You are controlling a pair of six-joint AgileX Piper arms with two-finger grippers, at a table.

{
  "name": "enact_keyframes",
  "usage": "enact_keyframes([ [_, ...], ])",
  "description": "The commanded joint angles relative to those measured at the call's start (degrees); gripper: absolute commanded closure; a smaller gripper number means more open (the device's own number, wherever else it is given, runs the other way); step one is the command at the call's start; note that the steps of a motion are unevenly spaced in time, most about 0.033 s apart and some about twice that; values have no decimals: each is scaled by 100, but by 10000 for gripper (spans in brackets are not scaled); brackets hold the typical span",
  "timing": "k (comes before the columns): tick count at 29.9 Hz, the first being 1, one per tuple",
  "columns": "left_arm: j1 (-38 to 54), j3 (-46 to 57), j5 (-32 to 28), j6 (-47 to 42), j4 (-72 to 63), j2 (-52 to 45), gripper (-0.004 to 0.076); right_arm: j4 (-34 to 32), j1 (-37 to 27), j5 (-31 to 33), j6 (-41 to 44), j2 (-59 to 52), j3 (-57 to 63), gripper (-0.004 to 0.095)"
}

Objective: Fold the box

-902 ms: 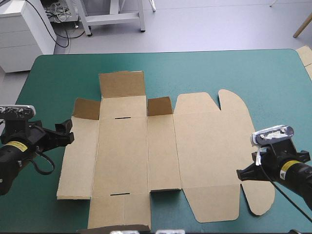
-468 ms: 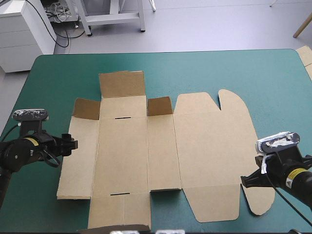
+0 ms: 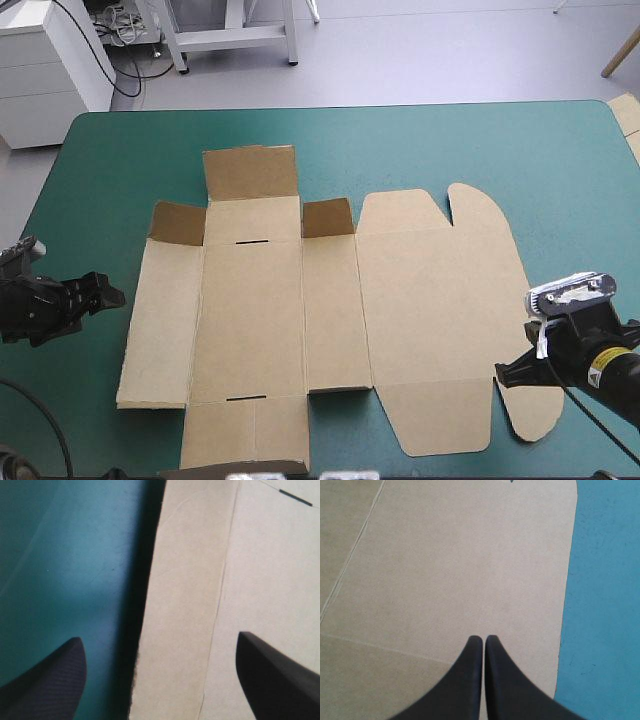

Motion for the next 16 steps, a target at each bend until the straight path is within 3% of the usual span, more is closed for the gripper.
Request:
enact_keyframes([
  [1,49,-119,383,133,-263,256,142,-79,-24,-286,-45,-5,-126,910],
  [16,-1108,976,314,258,-133,380,142,-79,-24,-325,-45,-5,-126,910],
])
